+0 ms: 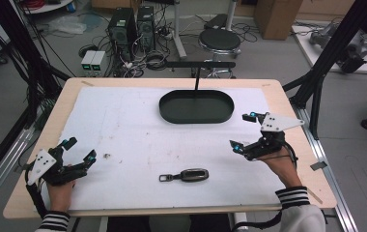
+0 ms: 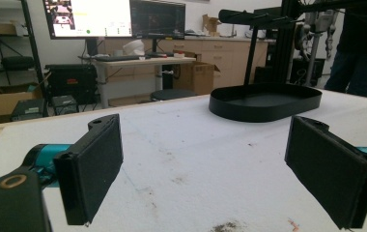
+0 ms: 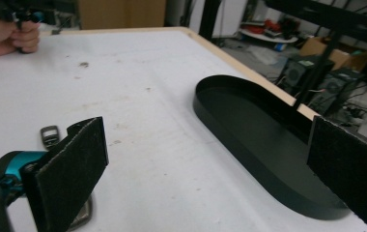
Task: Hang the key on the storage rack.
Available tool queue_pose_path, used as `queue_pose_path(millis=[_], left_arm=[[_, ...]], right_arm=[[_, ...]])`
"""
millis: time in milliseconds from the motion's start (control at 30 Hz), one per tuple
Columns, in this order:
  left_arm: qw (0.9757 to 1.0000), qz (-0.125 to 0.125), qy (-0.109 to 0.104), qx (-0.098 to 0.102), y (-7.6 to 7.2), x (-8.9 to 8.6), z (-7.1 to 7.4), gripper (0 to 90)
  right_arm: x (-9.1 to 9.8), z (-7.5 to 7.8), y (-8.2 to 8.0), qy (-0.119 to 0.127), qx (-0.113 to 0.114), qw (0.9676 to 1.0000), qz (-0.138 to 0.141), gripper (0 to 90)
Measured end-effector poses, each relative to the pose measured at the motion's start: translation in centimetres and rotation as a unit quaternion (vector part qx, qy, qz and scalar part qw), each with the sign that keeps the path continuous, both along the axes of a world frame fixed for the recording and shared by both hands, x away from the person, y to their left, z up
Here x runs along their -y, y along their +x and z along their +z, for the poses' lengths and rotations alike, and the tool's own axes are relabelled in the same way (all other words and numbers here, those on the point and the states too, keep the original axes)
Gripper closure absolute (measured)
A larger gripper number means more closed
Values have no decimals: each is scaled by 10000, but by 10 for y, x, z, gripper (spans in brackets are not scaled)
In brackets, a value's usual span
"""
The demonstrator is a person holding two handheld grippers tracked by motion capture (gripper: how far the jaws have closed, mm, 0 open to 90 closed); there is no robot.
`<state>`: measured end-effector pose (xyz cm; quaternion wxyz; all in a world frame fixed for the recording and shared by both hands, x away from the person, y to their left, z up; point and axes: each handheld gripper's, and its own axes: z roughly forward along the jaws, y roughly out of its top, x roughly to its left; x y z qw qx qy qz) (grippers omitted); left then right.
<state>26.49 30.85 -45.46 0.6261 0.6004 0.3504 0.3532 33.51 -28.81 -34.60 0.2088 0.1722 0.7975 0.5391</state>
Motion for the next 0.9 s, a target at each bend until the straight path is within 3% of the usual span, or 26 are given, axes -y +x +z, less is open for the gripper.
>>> queue_pose_path(millis=[167, 267, 600, 700, 900], left_arm=[[10000, 0, 3, -3, 0, 0, 0, 139], [10000, -2, 13, 0, 0, 0, 0, 139], [10000, -4, 14, 7, 0, 0, 0, 139], [10000, -4, 18, 9, 0, 0, 0, 139], [10000, -5, 16, 7, 0, 0, 0, 139]], right_arm=[[-17, 8, 3, -393, -104, 9985, 355, 4], [-30, 10, 2, -764, -85, 9951, 623, 4], [-75, 8, 0, -1608, -314, 9762, 1419, 4], [-85, 5, 0, -1781, -405, 9710, 1541, 4], [-103, -5, 1, -2227, -558, 9573, 1758, 4]])
